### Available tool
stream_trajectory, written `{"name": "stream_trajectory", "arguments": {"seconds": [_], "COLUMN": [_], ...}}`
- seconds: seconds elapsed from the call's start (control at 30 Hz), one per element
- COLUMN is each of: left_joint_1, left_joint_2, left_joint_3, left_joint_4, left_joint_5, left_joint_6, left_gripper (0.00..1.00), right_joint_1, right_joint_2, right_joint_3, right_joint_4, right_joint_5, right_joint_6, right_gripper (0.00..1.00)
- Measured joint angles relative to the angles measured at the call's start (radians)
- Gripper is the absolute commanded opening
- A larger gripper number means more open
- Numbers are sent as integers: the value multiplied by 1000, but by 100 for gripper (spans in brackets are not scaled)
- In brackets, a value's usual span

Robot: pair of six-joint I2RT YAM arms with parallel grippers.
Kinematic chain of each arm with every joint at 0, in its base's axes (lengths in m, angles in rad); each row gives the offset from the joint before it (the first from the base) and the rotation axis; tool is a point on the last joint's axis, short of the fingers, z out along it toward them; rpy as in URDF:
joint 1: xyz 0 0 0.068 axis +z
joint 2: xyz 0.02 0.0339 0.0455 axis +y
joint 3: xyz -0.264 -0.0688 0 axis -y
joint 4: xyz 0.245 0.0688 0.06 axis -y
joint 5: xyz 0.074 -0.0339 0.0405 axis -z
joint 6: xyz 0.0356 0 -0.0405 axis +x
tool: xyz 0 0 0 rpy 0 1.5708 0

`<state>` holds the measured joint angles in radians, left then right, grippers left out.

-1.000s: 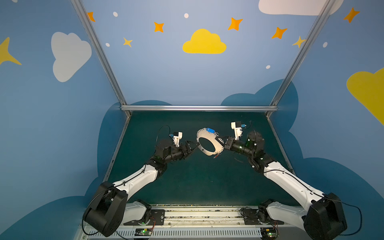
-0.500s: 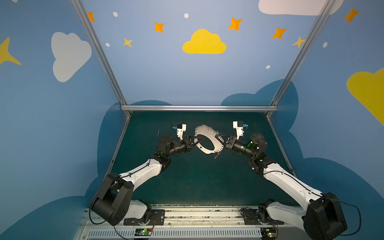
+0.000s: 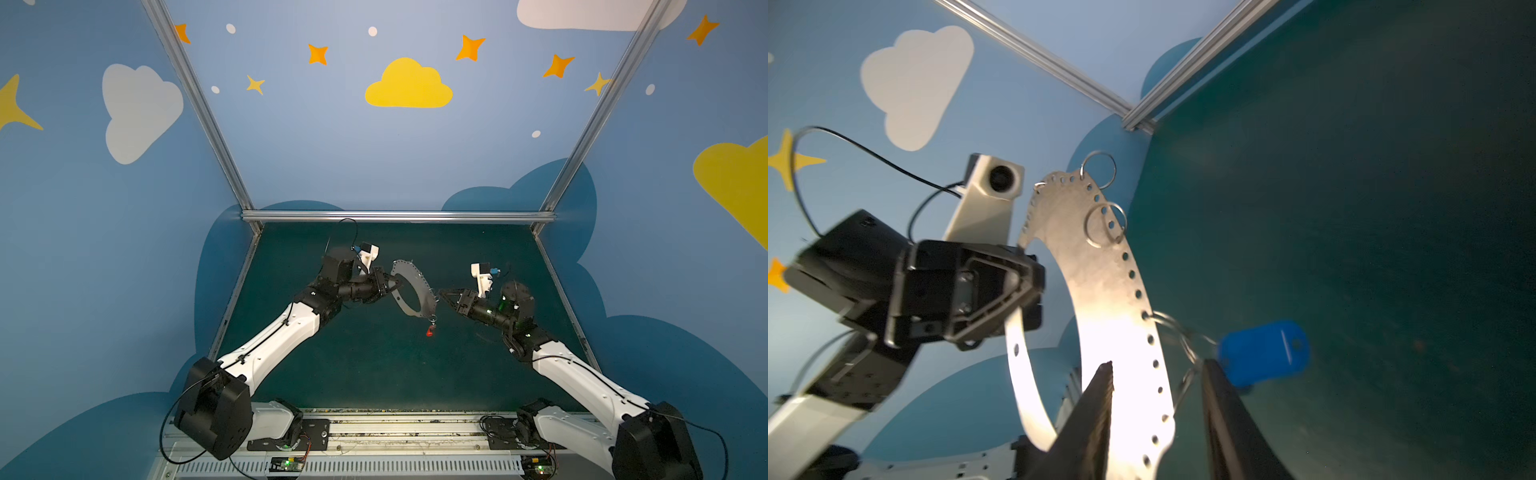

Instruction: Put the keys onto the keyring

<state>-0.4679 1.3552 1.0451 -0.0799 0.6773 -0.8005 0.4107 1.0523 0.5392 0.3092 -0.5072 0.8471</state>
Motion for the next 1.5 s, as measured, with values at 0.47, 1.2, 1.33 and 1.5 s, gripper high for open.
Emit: {"name": "stream_trajectory", "arguments": {"seconds": [0.47,1.2,1.33,1.5], "left_joint_1": [-8,-87,-87,-95], "left_joint_2": [298,386,398,479], "left_joint_3": [554,851,851,898], "left_joint_4": [-914,-1264,-1236,-1166], "left_joint_5": [-151,-458,-419,-348], "left_joint_6": [439,629,609,559], "left_gripper": [4,4,4,4], "right_joint_1": [-18,49,43,21], "right_joint_2": [62,126,115,39], "right_joint_3": [-19,31,32,9], "right_joint_4": [-156,-142,-156,-168], "right_joint_5": [-3,-163,-146,-97], "right_joint_6": [-111,-174,-182,-179], "right_gripper": [36,53,59,65]}}
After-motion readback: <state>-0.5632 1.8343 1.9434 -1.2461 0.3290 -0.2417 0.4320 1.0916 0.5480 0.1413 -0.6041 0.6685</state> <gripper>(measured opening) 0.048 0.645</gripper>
